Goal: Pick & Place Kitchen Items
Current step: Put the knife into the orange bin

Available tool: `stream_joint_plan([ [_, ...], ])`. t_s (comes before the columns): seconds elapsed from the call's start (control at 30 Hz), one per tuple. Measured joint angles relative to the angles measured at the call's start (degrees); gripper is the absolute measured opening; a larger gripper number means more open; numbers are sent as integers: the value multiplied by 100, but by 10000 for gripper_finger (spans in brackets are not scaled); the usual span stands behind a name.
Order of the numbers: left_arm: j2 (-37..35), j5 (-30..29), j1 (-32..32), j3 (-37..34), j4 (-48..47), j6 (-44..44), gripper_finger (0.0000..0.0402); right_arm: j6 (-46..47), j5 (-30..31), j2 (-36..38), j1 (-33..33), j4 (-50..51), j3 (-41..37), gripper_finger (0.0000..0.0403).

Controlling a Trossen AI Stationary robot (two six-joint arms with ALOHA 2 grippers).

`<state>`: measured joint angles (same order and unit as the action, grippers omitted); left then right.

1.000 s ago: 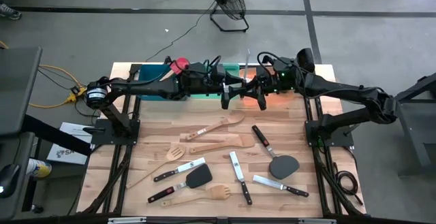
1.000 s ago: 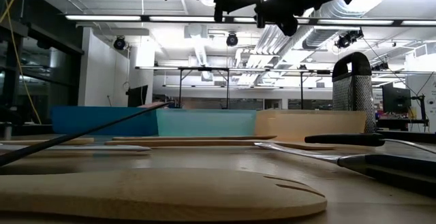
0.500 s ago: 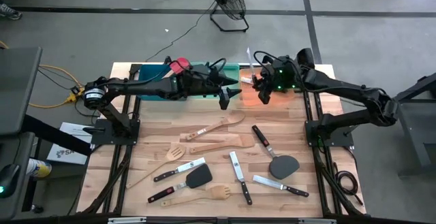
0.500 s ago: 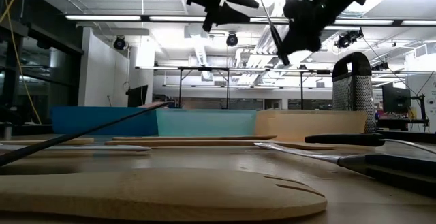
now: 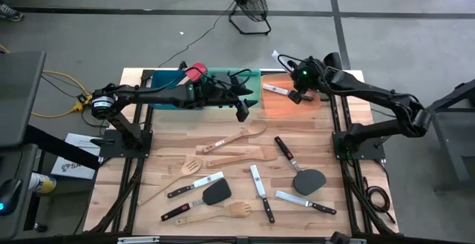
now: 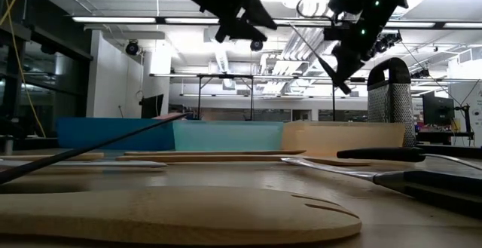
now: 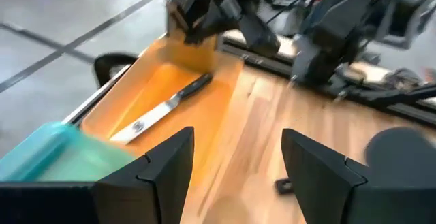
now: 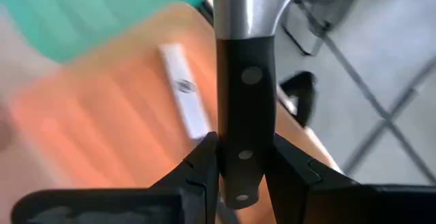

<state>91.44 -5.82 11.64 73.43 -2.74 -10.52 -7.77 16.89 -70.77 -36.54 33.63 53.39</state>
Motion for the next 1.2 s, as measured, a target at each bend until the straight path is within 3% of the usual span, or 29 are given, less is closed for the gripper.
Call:
stream_joint_plan([
  [0.1, 0, -352, 0, 0, -295, 132, 218, -43, 411, -247, -22, 111, 0, 81],
  [0.4, -128, -1108, 40, -8, -1030, 649, 218, -156, 666, -1063, -34, 655, 0, 81],
  [0.83, -133, -973, 263, -2, -1514, 726, 218, -318, 504, -1846, -126, 1158, 0, 81],
  [1.2, -133, -973, 264, -2, -1619, 725, 218, -293, 386, -2045, -364, 1363, 0, 82],
])
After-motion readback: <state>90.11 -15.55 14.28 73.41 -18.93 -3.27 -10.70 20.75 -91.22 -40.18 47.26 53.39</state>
